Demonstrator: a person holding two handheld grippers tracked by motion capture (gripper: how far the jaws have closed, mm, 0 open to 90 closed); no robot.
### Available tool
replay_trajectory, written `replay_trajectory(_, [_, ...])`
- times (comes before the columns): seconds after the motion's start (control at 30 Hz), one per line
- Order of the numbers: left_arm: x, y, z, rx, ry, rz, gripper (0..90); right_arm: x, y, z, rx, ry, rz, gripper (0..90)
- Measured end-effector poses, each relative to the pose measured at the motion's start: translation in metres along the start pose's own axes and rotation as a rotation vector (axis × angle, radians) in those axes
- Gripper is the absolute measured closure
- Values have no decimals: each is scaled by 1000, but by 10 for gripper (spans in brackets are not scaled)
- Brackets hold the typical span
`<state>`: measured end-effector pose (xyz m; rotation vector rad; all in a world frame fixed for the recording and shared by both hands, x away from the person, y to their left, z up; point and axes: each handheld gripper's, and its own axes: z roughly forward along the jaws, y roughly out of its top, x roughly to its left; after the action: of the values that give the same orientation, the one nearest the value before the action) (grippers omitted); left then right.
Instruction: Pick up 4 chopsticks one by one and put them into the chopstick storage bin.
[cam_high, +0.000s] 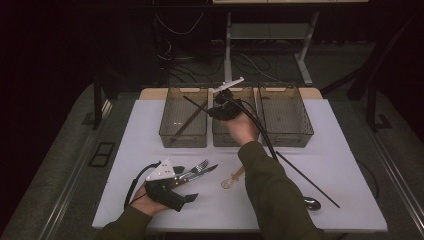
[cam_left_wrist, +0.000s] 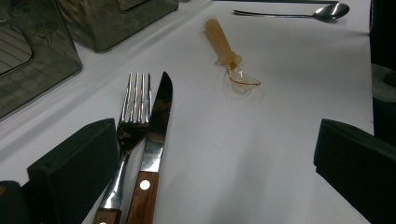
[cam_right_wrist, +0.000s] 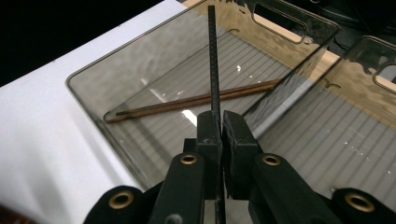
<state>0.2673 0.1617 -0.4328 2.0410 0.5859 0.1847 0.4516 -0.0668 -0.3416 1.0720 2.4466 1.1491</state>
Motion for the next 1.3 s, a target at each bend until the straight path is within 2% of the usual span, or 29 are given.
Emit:
replay_trajectory(0.17, [0, 0, 0, 5, -1, 2, 0, 3, 8, 20, 25, -6, 5, 862])
replay_trajectory(0.33, [0, 0, 0, 0, -4, 10, 0, 3, 11, 39, 40, -9, 29, 861])
replay_trajectory(0.8, [-2, 1, 0, 5, -13, 17, 0, 18, 30, 77, 83, -30, 35, 860])
replay_trajectory(1.0, [-2, 1, 0, 5, -13, 26, 0, 21, 34, 83, 81, -35, 43, 843])
replay_trajectory(1.07, [-2, 1, 0, 5, -13, 27, 0, 21, 34, 82, 62, -28, 50, 784])
replay_trajectory(1.3, [-2, 1, 0, 9, -14, 34, 0, 17, 36, 69, 46, -53, 38, 667])
